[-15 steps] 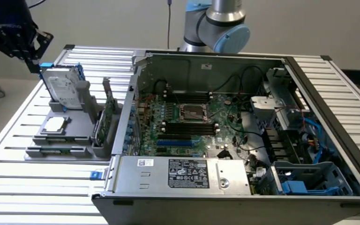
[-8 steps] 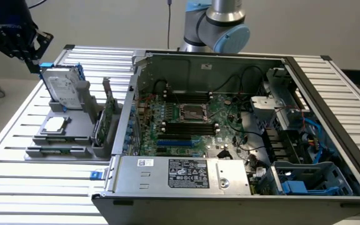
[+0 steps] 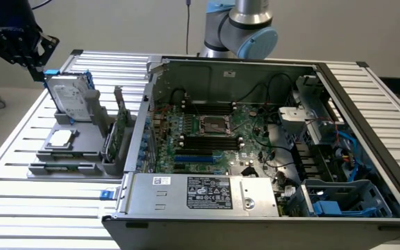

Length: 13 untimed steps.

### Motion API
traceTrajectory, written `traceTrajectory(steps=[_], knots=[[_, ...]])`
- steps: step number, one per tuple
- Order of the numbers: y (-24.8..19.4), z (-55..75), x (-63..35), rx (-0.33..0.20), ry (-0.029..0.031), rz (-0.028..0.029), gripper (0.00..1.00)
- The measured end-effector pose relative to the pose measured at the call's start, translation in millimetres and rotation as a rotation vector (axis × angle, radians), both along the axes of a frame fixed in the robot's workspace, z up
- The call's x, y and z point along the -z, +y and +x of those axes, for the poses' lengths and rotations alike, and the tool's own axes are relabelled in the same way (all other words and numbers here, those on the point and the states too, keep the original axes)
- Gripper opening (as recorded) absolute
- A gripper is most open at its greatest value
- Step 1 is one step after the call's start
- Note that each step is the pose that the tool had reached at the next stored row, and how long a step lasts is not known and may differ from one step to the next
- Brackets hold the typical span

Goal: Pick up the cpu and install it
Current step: 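Pick up the cpu and move it towards the insertion slot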

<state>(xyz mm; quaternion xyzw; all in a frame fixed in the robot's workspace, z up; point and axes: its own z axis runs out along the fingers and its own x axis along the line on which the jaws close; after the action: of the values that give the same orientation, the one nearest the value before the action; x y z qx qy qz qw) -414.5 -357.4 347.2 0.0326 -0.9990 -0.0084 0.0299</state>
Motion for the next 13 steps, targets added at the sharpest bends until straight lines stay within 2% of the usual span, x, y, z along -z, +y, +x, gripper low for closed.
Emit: traceTrajectory(steps=[1, 3, 4, 5, 6, 10, 13], knots=[[0.0, 0.0, 0.0, 0.000, 0.0000, 0.0000, 0.12], [0.0, 0.0, 0.0, 0.000, -0.0001, 0.0000, 0.23], [0.0, -0.2, 0.0, 0.000, 0.0002, -0.0001, 0.23], [0.0, -0.8, 0.3, 0.000, 0.0004, -0.0001, 0.29], [0.1, -1.8, 0.6, 0.000, 0.0004, -0.0001, 0.29], [0.0, -5.5, 5.4, 0.000, 0.0003, -0.0001, 0.53], [-0.8, -6.8, 10.9, 0.000, 0.0005, -0.0002, 0.59]])
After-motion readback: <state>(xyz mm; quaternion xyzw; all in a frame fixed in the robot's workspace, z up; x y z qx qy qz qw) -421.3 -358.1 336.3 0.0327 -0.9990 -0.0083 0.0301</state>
